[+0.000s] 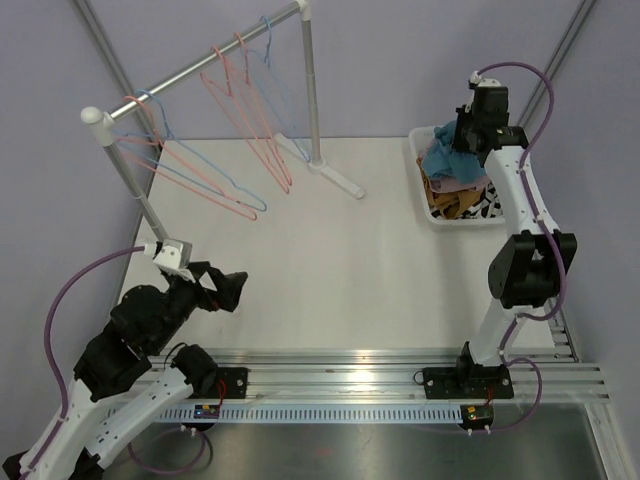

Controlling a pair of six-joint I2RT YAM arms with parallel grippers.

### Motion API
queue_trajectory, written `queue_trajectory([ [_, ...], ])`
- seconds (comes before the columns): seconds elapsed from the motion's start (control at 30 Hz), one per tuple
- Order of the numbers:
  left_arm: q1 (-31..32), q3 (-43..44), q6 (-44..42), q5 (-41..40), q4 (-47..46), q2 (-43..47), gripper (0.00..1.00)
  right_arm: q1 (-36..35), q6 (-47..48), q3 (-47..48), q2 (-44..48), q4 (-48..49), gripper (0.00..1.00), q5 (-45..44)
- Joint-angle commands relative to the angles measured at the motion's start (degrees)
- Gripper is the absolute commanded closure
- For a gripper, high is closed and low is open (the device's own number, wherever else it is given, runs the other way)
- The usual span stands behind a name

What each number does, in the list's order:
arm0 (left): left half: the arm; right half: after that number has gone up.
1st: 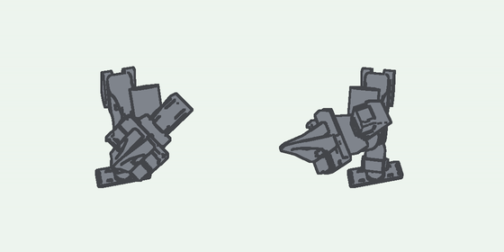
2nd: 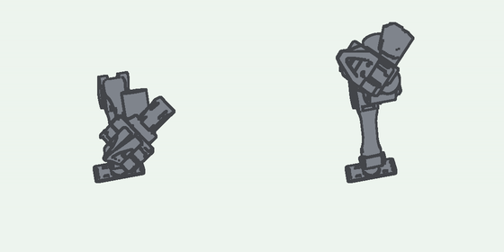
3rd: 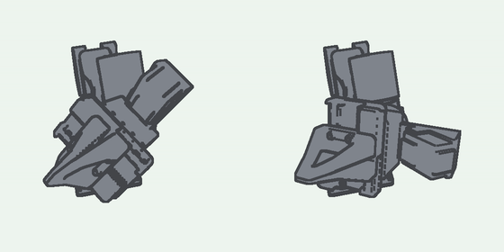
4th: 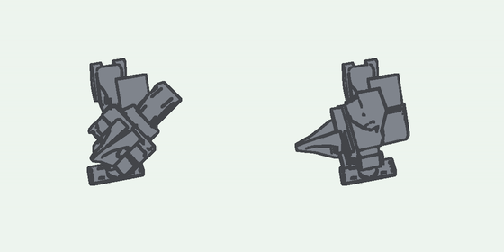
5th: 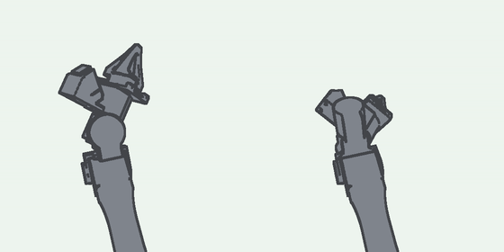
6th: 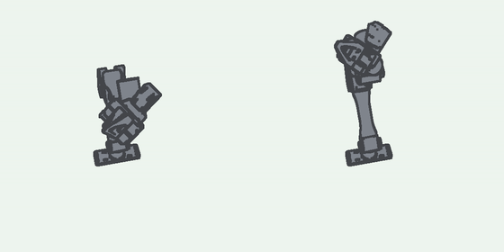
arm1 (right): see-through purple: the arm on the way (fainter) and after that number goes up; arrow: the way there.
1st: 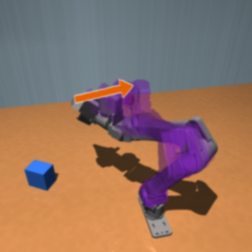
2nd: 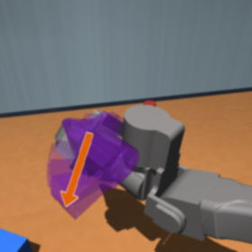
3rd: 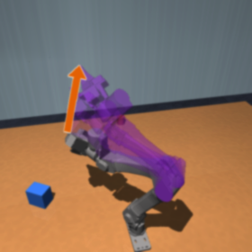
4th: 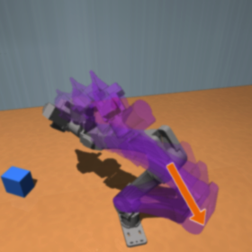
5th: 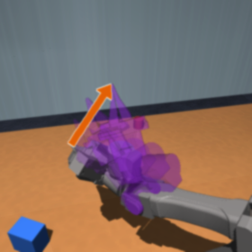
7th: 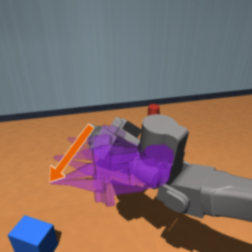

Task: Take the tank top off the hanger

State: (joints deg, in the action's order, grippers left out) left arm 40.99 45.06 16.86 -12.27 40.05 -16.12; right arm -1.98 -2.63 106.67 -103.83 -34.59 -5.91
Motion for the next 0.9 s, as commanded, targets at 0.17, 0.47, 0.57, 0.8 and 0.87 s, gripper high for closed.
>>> queue_trajectory([
  [0.17,-7.9,2.7,4.1,-18.6,3.5,1.4,0.01,6.7,-2.1,3.4,-18.9,-5.6,0.94,6.5],
  [0.47,-12.0,3.2,5.2,-21.3,5.9,0.7,0.01,9.0,-5.4,3.3,-26.3,-11.3,0.78,11.5],
  [0.57,-12.0,3.0,4.5,-22.4,5.4,1.5,0.01,9.0,-6.4,4.9,-21.8,-11.2,0.46,10.7],
  [0.8,-12.0,2.1,1.8,-21.3,3.9,2.5,0.01,8.9,-6.9,17.5,-16.3,-17.6,0.1,4.5],
  [0.87,-11.9,1.9,0.2,-20.5,2.9,2.8,0.01,9.0,-7.1,20.1,-15.4,-18.5,0.0,3.7],
])
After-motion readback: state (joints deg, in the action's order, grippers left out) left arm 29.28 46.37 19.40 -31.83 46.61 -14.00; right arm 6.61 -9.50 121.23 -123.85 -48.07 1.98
